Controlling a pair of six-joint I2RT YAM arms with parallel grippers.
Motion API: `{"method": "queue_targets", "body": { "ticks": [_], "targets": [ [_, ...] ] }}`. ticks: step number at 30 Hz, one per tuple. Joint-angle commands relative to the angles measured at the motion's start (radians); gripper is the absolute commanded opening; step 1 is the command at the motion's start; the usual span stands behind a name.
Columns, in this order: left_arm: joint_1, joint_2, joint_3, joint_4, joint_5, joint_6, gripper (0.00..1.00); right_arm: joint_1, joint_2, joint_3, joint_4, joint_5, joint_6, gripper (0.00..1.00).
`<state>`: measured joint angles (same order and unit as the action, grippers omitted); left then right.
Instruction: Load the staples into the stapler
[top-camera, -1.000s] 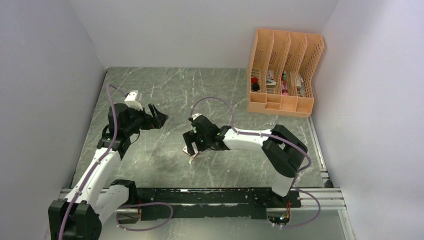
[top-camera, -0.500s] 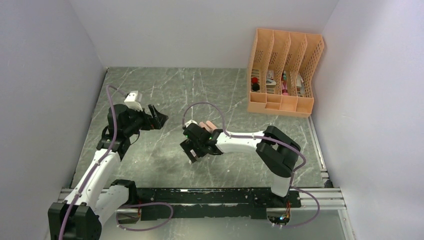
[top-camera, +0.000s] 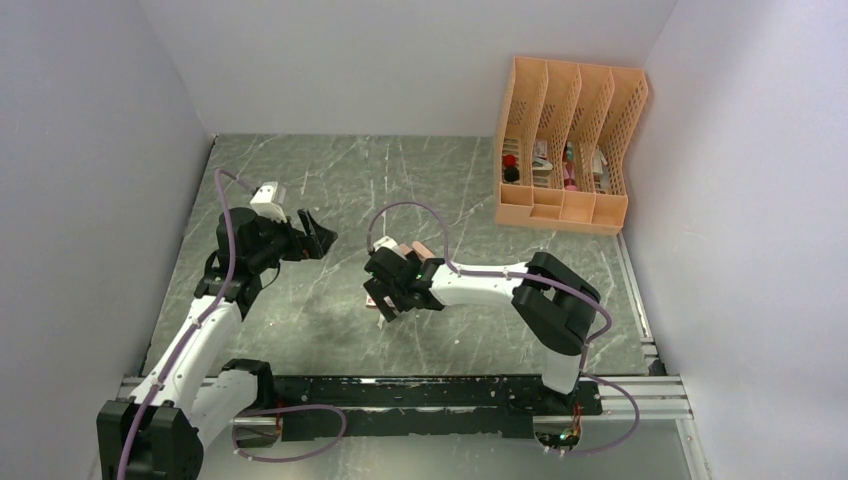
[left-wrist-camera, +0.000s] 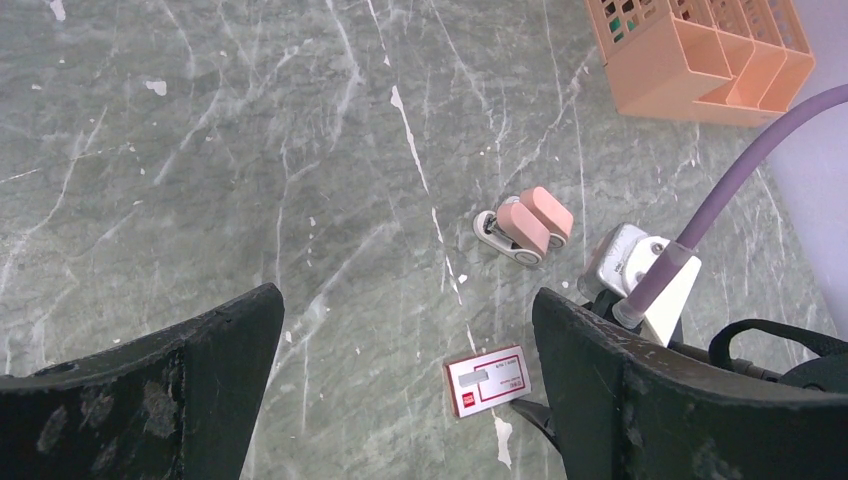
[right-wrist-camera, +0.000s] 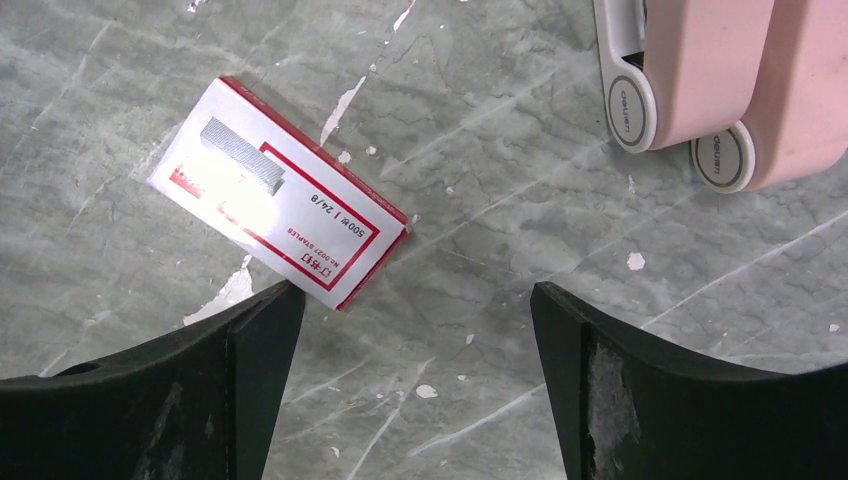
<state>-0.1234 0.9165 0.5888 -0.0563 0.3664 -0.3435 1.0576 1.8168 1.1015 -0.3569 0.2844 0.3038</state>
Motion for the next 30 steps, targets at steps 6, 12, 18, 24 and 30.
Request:
{"method": "queue_targets", "body": {
  "ticks": [6, 12, 18, 24, 30],
  "targets": [
    [-0.007, -0.003, 0.006, 0.005, 0.0, 0.026, 1.0, -0.022, 0.04, 0.012, -0.052, 0.038, 0.063, 0.9],
    [-0.007, -0.011, 0.006, 0.005, -0.009, 0.038, 1.0, -0.048, 0.024, -0.007, -0.049, 0.01, 0.088, 0.9],
    [-0.007, -0.013, 0.002, 0.015, -0.011, 0.073, 1.0, -0.059, -0.009, -0.047, 0.003, -0.067, 0.079, 0.9],
    [-0.008, 0.0, -0.03, 0.087, 0.082, 0.099, 1.0, -0.088, -0.152, -0.152, 0.104, -0.164, 0.09, 0.9],
    [-0.024, 0.025, -0.045, 0.059, 0.129, 0.112, 0.95, -0.246, -0.308, -0.286, 0.207, -0.277, 0.156, 0.9]
  ]
}}
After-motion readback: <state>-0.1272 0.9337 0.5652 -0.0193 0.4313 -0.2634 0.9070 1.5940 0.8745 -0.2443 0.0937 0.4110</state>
